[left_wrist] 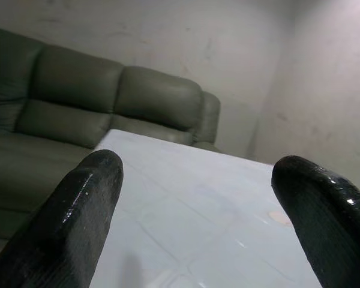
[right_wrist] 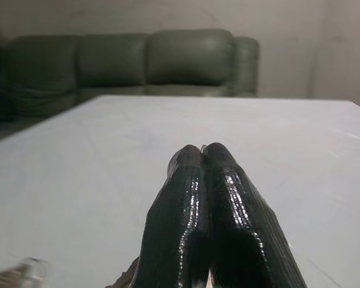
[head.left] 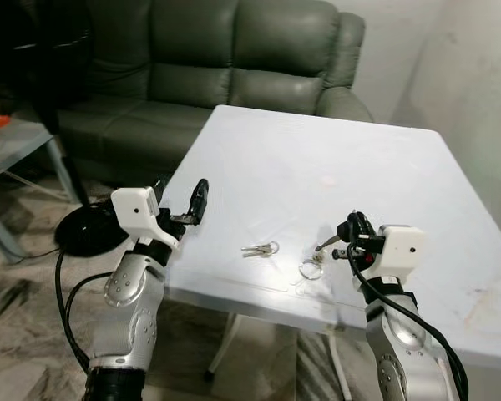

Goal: Hang keys on a hook

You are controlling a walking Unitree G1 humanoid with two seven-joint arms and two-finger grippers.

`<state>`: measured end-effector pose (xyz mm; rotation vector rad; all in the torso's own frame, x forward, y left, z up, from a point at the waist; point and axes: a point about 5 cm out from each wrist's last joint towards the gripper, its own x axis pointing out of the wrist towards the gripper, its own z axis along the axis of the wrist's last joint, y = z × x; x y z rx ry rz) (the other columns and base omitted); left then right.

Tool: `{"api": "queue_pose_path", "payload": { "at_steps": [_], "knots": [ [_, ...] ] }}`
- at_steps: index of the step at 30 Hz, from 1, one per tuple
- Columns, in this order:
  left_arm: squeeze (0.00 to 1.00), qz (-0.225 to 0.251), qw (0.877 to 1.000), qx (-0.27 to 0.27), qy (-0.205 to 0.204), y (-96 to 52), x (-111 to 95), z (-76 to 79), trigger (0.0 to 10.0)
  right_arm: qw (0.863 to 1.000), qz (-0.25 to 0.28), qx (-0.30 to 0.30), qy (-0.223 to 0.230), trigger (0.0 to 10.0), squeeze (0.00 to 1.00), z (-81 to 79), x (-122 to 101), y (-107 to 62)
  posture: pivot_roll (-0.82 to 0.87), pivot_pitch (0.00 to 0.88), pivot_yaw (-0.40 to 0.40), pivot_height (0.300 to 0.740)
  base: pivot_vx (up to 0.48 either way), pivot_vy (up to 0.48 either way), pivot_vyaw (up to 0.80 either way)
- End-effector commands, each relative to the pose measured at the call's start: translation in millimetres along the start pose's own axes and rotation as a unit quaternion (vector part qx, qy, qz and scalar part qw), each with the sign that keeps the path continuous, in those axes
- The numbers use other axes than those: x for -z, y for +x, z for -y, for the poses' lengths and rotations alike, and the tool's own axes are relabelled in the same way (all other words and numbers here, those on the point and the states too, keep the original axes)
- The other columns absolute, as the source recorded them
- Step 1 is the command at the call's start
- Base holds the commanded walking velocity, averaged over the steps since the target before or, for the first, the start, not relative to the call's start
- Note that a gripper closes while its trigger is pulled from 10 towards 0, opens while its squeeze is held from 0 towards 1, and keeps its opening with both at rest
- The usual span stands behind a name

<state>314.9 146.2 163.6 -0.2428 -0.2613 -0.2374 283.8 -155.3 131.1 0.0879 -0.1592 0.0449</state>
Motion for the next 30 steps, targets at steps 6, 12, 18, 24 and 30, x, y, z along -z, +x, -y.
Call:
{"api": "queue_pose_path", "payload": {
  "at_steps": [6,12,18,24,30],
  "knots": [
    [0.00,0.001,1.000,0.000,0.009,0.1,4.4,3.9,10.0,1.000,-0.004,0.000,-0.003,10.0,0.00,-1.0,-2.6,6.5,0.00,0.000,-0.046,0.740,0.000,0.000,-0.76],
    [0.00,0.006,1.000,0.004,0.012,-0.2,5.0,6.6,10.0,1.000,-0.003,-0.003,-0.001,10.0,0.00,-2.2,-2.6,8.0,0.01,0.000,-0.047,0.740,0.000,-0.074,-0.76],
    [0.00,0.006,1.000,-0.004,0.016,2.3,4.1,3.3,10.0,1.000,-0.005,-0.005,0.000,10.0,0.00,-4.7,-2.3,8.9,0.01,0.000,-0.048,0.740,0.000,-0.436,-0.76],
    [0.00,0.006,1.000,-0.017,-0.006,3.9,3.6,0.1,10.0,1.000,-0.006,-0.003,0.000,10.0,0.00,-4.7,-1.8,8.7,0.01,0.000,-0.046,0.740,0.000,0.000,-0.76],
    [0.00,0.003,1.000,-0.018,-0.008,4.3,5.0,0.8,10.0,1.000,-0.006,-0.003,0.001,10.0,0.00,-6.2,-1.6,8.3,0.01,0.000,-0.046,0.740,0.000,0.000,-0.76]
  ]
}}
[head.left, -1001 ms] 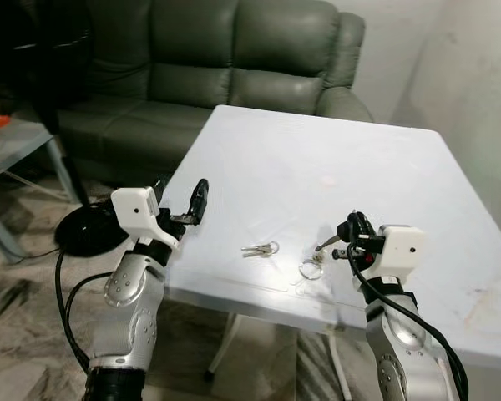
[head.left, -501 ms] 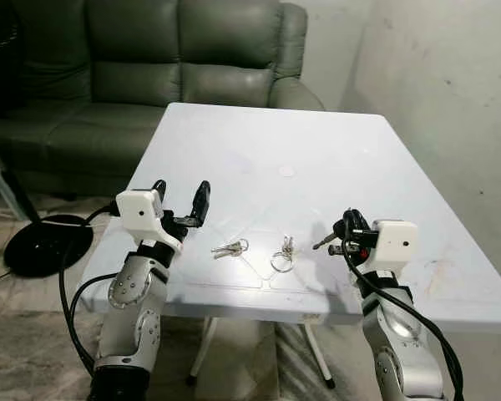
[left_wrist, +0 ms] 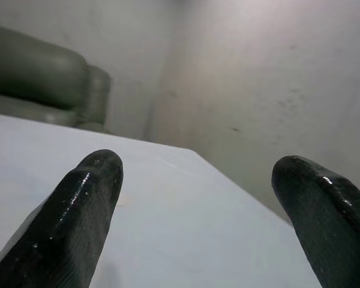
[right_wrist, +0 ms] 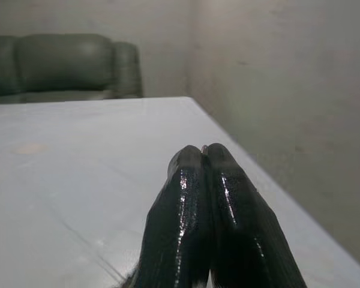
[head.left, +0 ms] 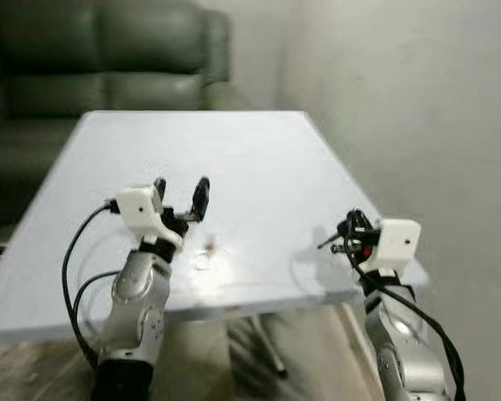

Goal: Hang keys on a hook

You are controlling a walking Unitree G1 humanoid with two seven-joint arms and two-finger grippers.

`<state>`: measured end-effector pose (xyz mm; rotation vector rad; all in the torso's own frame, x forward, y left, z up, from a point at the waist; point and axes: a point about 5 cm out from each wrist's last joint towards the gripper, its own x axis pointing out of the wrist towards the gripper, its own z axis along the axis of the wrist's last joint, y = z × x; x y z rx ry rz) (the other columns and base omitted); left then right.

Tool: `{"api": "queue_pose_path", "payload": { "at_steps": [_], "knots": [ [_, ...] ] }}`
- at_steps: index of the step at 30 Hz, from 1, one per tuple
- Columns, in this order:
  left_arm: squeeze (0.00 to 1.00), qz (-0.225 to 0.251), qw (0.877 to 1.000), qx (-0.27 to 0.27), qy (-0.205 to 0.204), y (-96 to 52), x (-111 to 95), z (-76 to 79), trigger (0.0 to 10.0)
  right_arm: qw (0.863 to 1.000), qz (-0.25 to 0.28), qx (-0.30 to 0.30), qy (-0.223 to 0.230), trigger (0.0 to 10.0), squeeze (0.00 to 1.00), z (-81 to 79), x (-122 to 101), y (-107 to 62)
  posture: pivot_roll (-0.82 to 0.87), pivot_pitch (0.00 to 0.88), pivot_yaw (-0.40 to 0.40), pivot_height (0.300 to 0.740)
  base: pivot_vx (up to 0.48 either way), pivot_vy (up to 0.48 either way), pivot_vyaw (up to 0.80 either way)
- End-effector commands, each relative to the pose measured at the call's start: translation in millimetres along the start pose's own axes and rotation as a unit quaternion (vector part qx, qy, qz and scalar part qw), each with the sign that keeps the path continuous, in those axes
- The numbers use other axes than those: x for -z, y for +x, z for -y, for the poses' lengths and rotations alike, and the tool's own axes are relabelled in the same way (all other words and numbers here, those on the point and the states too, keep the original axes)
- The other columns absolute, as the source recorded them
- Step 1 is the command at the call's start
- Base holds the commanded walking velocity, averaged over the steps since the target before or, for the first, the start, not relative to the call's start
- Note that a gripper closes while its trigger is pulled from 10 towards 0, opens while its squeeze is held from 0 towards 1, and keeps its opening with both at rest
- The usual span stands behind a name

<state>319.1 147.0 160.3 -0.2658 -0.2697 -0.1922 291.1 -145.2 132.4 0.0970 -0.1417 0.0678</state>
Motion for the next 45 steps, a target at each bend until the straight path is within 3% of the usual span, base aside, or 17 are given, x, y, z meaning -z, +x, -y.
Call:
{"api": "queue_pose_path", "payload": {
  "at_steps": [1,31,45],
  "knots": [
    [0.00,-0.005,1.000,0.003,-0.001,1.4,1.3,3.3,10.0,1.000,0.004,0.007,-0.005,10.0,0.00,3.6,-2.5,0.6,0.01,0.000,-0.046,0.740,0.000,0.000,-0.76],
    [0.00,-0.005,1.000,-0.008,-0.018,0.2,3.0,4.8,10.0,1.000,0.003,-0.003,-0.012,10.0,0.00,1.8,-2.8,0.3,0.01,0.000,-0.060,0.740,0.000,0.000,-0.76],
    [0.00,-0.021,0.999,-0.021,-0.022,-2.6,8.7,7.2,10.0,1.000,0.014,-0.012,-0.013,10.0,0.00,0.0,-4.1,-2.7,0.02,0.000,-0.065,0.740,0.000,0.000,0.00]
  ]
}}
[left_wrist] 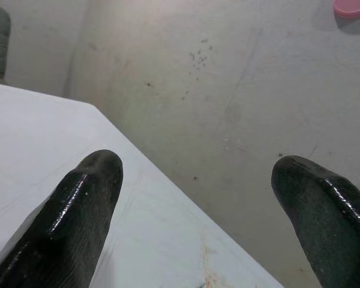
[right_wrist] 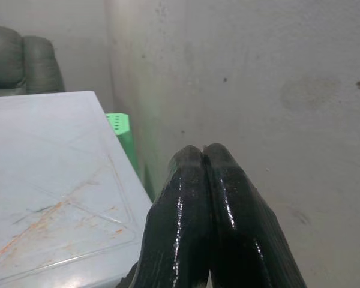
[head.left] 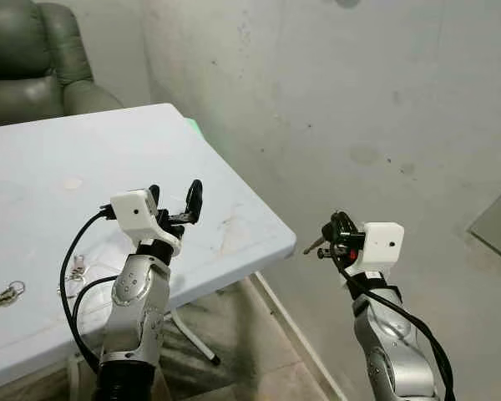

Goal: Hang keys on a hook

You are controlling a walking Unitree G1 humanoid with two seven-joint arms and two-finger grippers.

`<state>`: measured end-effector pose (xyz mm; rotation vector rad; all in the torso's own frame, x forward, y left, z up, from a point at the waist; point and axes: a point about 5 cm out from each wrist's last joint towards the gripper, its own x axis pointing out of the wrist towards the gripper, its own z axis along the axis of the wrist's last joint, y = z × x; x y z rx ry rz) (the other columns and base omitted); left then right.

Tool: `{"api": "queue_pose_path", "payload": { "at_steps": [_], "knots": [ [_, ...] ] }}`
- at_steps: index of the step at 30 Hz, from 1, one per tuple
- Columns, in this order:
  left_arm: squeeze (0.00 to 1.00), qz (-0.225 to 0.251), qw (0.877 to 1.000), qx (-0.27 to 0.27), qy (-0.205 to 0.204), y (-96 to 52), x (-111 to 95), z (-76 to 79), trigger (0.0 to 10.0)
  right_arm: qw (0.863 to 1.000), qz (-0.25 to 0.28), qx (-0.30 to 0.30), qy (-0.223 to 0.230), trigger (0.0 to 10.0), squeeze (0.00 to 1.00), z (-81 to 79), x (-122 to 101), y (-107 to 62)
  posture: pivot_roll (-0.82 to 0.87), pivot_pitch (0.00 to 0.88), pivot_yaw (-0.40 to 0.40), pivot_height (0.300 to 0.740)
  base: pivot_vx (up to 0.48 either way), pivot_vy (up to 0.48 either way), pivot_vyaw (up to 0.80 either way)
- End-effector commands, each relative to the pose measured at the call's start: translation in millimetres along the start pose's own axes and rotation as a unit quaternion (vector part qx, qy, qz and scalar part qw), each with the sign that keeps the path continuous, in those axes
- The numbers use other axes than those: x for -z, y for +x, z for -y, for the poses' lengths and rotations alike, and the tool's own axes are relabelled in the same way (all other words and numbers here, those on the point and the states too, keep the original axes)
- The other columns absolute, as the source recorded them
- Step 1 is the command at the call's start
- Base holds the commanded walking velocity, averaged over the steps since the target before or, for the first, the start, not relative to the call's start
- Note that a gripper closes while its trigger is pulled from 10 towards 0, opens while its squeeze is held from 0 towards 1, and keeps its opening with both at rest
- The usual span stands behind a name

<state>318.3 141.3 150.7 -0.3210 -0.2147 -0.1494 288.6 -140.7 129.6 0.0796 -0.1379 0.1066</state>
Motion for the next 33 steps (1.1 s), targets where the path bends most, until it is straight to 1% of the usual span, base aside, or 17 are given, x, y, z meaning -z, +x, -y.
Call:
{"api": "queue_pose_path", "payload": {
  "at_steps": [1,7,10,25,27,28,30,31,33],
  "knots": [
    [0.00,0.001,1.000,0.009,0.006,-0.5,-2,4.3,10.0,1.000,0.018,0.009,-0.006,10.0,0.00,5.0,-7,-0.4,0.02,0.000,-0.065,0.740,0.000,0.000,0.00],
    [0.00,0.000,1.000,0.025,0.015,-3.0,-2,6.1,10.0,1.000,0.021,0.013,-0.006,10.0,0.00,7.1,-8,-2.6,0.01,0.000,-0.060,0.740,0.000,0.000,0.00],
    [0.00,0.000,1.000,0.026,0.001,-3.3,-1,7.9,10.0,1.000,0.003,0.023,0.001,10.0,0.00,8.4,-4,-2.0,0.01,0.000,-0.059,0.740,0.000,0.000,-0.14],
    [0.00,-0.010,1.000,0.024,0.013,-7.1,2,7.4,10.0,1.000,-0.006,0.027,0.000,10.0,0.00,8.8,-2,-3.9,0.02,0.000,-0.060,0.740,0.000,0.000,-0.72],
    [0.00,-0.014,0.999,0.033,0.024,-15.6,4,10.0,10.0,1.000,-0.007,0.031,0.000,10.0,0.00,10.6,-1,-8.1,0.01,0.000,-0.060,0.740,0.000,0.000,-0.72],
    [0.00,-0.014,0.999,0.033,0.024,-15.6,4,10.0,10.0,1.000,-0.007,0.031,0.000,10.0,0.00,10.6,-1,-8.1,0.01,0.000,-0.060,0.740,0.000,0.000,-0.72],
    [0.00,-0.025,0.998,0.043,0.036,-24.1,9,10.3,10.0,0.999,-0.007,0.038,0.000,10.0,0.00,12.9,-1,-11.6,0.01,0.000,-0.056,0.740,0.000,0.000,-0.72],
    [0.00,-0.025,0.998,0.043,0.036,-24.1,9,10.3,10.0,0.999,-0.007,0.038,0.000,10.0,0.00,12.9,-1,-11.6,0.01,0.000,-0.056,0.740,0.000,0.000,-0.72],
    [0.00,-0.032,0.998,0.044,0.040,-31.2,11,9.4,10.0,0.999,-0.010,0.045,0.000,10.0,0.00,15.2,0,-17.1,0.01,0.000,-0.051,0.740,0.000,0.000,-0.73]
  ]
}}
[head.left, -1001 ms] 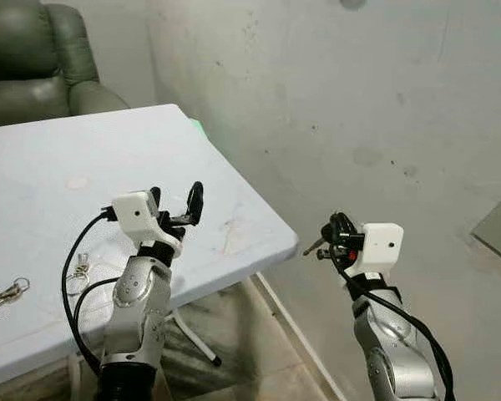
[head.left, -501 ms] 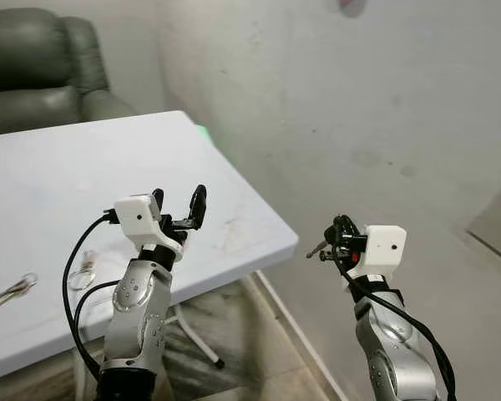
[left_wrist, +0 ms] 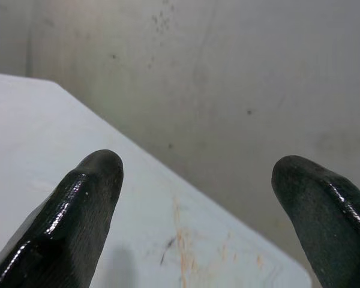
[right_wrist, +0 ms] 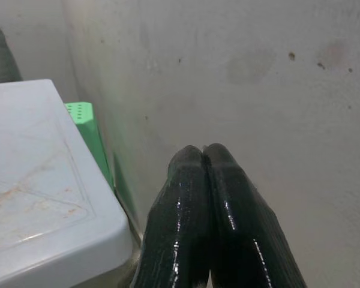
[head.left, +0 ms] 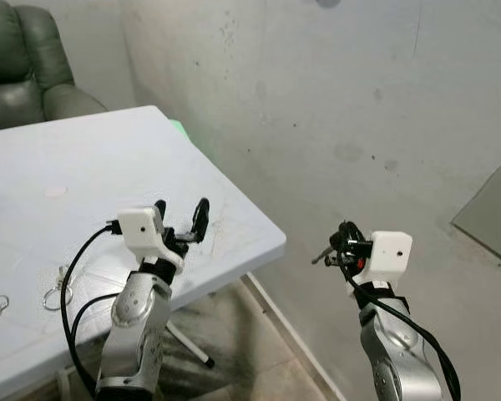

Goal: Hang keys on a hook

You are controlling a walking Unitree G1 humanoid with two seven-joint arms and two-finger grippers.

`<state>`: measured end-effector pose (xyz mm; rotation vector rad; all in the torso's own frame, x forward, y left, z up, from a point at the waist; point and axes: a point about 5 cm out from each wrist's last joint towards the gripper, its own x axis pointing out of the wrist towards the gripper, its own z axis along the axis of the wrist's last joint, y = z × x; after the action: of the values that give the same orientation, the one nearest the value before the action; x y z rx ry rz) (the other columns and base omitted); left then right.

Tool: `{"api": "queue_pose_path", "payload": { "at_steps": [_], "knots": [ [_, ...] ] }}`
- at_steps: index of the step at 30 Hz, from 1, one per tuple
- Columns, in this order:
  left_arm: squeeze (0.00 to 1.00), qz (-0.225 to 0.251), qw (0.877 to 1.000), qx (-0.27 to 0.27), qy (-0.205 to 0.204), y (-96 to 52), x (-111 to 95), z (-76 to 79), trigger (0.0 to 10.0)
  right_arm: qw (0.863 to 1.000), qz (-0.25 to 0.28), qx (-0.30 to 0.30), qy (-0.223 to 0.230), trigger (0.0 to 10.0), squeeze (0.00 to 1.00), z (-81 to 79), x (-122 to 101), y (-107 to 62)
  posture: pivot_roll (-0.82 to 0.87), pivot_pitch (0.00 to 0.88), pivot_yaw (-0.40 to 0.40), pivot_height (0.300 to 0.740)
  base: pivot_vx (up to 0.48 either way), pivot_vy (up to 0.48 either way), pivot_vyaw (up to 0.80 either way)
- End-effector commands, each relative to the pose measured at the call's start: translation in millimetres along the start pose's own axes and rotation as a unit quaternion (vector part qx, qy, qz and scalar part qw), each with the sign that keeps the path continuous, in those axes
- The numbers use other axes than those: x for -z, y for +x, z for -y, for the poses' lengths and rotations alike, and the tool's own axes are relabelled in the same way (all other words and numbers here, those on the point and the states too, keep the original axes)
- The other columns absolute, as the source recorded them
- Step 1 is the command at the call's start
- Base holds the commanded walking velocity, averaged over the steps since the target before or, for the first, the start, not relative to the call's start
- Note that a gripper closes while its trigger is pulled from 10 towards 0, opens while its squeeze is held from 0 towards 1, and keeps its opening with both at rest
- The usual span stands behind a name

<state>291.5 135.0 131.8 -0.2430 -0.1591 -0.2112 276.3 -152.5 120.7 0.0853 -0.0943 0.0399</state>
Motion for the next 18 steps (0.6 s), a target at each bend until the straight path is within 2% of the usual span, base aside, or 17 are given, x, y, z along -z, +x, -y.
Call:
{"api": "queue_pose_path", "payload": {
  "at_steps": [1,3,9,11,18],
  "knots": [
    [0.00,0.003,1.000,0.014,0.008,-3.2,-4,4.1,10.0,1.000,0.009,0.012,-0.002,10.0,0.00,5.1,-6,-4.2,0.01,0.000,-0.051,0.740,0.000,0.000,-0.73],
    [0.00,0.003,1.000,0.015,0.001,-5.3,-4,4.2,10.0,1.000,0.005,0.015,-0.002,10.0,0.00,6.0,-4,-7.2,0.01,0.000,-0.051,0.740,0.000,0.000,-0.72],
    [0.00,0.003,1.000,0.014,-0.014,-9.5,-5,5.5,10.0,1.000,-0.008,0.018,-0.003,10.0,0.00,6.7,1,-16.1,0.01,0.012,-0.046,0.740,0.000,-0.480,-0.72],
    [0.00,0.005,1.000,-0.003,-0.028,-10.7,-5,4.4,10.0,1.000,-0.010,0.019,-0.003,10.0,0.00,6.3,1,-17.0,0.01,0.015,-0.046,0.740,0.000,0.000,-0.72],
    [0.00,0.001,1.000,-0.008,-0.021,-14.1,-6,5.9,10.0,1.000,-0.014,0.017,-0.007,10.0,0.00,5.0,1,-20.7,0.01,0.016,-0.049,0.740,0.000,0.000,-0.72]
  ]
}}
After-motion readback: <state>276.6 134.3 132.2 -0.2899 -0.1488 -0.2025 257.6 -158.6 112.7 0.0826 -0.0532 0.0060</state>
